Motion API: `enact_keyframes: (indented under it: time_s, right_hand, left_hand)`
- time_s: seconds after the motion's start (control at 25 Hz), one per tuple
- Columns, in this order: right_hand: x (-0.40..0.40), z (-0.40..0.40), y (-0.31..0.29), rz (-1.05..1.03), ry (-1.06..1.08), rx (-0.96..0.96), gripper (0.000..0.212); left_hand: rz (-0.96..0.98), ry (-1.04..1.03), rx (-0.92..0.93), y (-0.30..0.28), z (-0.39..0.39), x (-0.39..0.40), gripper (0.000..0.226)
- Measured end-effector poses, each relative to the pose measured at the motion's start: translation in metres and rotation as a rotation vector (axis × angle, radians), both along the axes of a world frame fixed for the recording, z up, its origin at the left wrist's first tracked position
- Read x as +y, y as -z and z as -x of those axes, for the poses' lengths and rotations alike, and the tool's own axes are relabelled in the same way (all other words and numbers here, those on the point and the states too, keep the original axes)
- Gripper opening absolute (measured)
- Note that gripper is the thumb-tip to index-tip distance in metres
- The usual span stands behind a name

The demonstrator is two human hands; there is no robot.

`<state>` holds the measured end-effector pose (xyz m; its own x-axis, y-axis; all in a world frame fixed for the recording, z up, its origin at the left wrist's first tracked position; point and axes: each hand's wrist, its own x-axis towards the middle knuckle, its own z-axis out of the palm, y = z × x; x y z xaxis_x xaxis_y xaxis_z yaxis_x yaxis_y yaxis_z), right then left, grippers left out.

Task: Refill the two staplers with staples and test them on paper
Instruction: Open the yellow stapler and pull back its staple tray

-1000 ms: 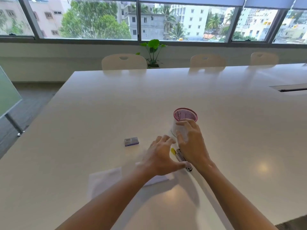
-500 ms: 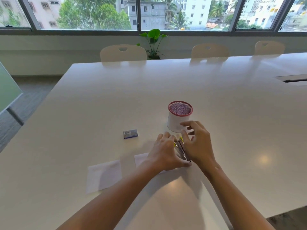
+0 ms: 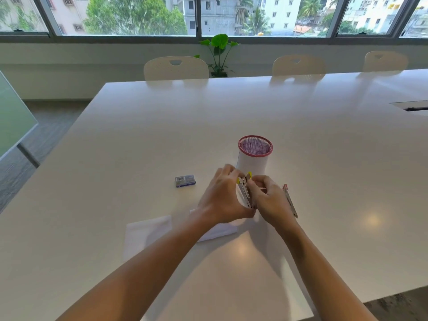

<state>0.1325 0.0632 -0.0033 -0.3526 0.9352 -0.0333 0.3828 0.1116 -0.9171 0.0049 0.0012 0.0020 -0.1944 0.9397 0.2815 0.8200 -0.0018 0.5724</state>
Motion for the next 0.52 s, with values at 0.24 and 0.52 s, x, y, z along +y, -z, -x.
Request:
enact_keyframes:
  time_s: [0.24, 0.52]
  right_hand:
    - [0.0, 0.028, 0.001, 0.181, -0.032, 0.194, 0.026]
    - [-0.013, 0.054, -0.006, 0.306, -0.12, 0.291, 0.029]
  left_hand:
    - [-0.087, 0.004, -0.105, -0.004, 0.019, -0.004, 0.087]
    - [0.001, -0.09, -0.469, -0.011, 0.04, -0.021, 0.066]
